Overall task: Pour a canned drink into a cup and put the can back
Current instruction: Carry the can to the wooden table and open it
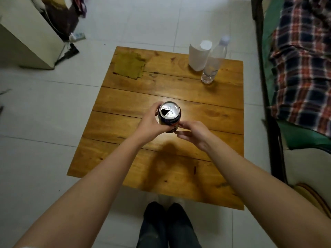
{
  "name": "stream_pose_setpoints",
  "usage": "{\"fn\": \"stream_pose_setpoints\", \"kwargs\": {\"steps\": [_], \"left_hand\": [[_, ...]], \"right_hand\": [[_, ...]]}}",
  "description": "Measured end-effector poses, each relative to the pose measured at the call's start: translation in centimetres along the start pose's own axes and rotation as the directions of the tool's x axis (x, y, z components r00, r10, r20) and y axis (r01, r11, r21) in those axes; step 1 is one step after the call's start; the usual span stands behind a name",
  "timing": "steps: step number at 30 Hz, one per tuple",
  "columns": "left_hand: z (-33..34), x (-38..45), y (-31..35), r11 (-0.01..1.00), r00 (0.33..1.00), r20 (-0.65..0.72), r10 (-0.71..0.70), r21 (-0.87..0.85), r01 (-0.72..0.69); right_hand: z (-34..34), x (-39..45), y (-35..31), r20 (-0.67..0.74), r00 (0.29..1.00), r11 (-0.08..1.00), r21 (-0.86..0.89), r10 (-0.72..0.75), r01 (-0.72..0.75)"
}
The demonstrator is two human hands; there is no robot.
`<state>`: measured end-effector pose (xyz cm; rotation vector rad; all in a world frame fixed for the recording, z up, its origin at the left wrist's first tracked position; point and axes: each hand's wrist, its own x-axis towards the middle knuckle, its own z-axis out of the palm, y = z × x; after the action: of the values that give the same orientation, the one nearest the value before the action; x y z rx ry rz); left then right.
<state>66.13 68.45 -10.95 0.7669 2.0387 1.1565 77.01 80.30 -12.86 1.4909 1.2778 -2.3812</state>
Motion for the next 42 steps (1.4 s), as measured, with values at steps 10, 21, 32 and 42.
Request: {"fn": "stream_pose_setpoints", "kwargs": {"steps": [10, 21, 32, 42], "left_hand": [[2.4, 6.6, -8.5, 0.999, 0.997, -0.059, -0.039, -0.019, 0.038], [3.6, 8.0, -12.3, 0.999, 0.997, -0.053, -0.05, -0.024, 0.048], [3.8, 8.2, -12.4, 0.999, 0.998, -0.042, -0.046, -0.029, 0.045], [2.6, 7.5, -11.8, 0.986, 0.988, 0.041, -0.146, 0.085, 0.142]], "right_hand": [[0.0, 10.6, 2.8, -0.066, 0.996, 0.998, -0.012, 0.058, -0.059], [-0.1, 13.4, 4.6, -0.078, 0.994, 0.997, 0.014, 0.073, -0.073], [-0.2, 13.8, 5.0, -0.107, 0.993, 0.994, -0.095, 0.04, -0.05], [-0.4, 11.3, 3.0, -0.077, 0.997, 0.984, -0.179, 0.007, -0.021]]}}
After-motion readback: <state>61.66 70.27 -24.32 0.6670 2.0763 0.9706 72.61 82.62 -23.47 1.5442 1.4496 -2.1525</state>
